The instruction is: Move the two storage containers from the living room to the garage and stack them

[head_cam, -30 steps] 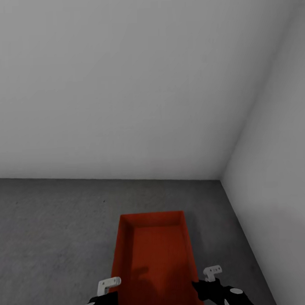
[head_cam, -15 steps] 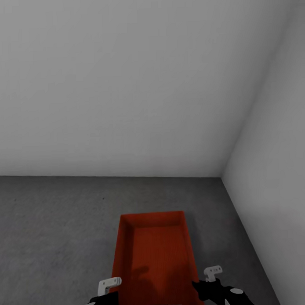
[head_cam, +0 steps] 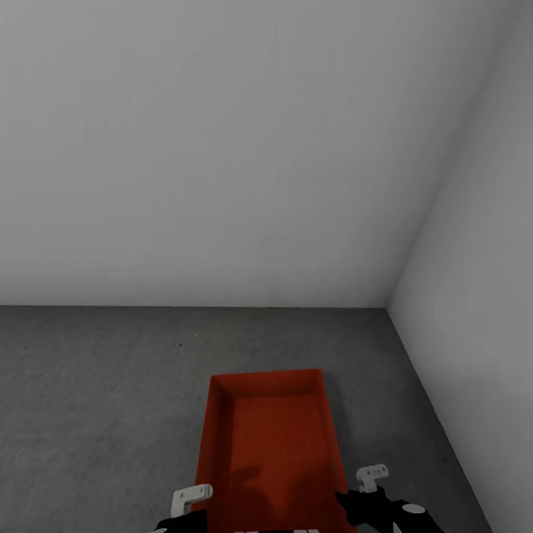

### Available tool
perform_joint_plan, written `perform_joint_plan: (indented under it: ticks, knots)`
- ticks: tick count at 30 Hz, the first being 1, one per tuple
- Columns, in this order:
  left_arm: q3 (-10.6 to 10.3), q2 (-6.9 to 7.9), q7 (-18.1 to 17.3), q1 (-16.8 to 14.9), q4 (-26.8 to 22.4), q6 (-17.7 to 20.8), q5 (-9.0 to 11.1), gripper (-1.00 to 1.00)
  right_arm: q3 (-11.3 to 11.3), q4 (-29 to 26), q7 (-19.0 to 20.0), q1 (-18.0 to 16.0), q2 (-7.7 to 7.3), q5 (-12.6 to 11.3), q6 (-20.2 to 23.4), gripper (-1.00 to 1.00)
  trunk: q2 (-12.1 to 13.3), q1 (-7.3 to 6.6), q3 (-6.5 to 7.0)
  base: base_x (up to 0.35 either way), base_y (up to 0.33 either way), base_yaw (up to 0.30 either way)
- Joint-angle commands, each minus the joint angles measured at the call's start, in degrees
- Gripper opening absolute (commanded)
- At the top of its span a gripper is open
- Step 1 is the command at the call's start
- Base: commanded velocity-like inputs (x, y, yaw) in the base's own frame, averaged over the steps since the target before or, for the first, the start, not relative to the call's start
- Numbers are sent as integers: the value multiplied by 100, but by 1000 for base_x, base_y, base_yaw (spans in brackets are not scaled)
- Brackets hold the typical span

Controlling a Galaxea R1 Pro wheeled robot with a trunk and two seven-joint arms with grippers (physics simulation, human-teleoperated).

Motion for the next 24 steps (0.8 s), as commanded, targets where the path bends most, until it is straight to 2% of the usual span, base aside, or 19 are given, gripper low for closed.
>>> perform_joint_plan:
  ticks: [1,5,6,9,12,14,16,24]
  knots:
    - [102,45,43,0,-24,-442,-60,-100,-20,1,97,0,-7,22,39,-100,-2,-1,-5,0,0,0]
    - [100,44,43,0,-24,-442,-60,-100,-20,2,97,0,-7,22,39,-100,-2,-1,-5,0,0,0]
    - [47,-37,34,-9,-41,0,-12,-100,-23,3,-10,0,31,13,30,-100,-2,-1,-5,0,0,0]
    - [59,-94,34,-9,-41,-66,-37,-100,123,3,-23,0,-21,-136,-8,-100,-2,-1,-5,0,0,0]
    - [53,-81,34,-9,-43,-139,-55,-100,230,3,-2,0,-63,-255,-86,-100,-2,-1,-5,0,0,0]
    - [51,-12,28,-9,-42,-149,-9,-100,218,3,-14,0,-35,-249,-100,-100,-2,-1,-5,0,0,0]
    - [50,3,27,-9,-42,-91,-5,-100,202,3,-45,0,1,-204,-49,-100,-2,-1,-5,0,0,0]
    - [35,10,32,-9,-41,-2,10,-100,-4,-3,58,0,-16,-13,29,-100,-2,-1,-5,0,0,0]
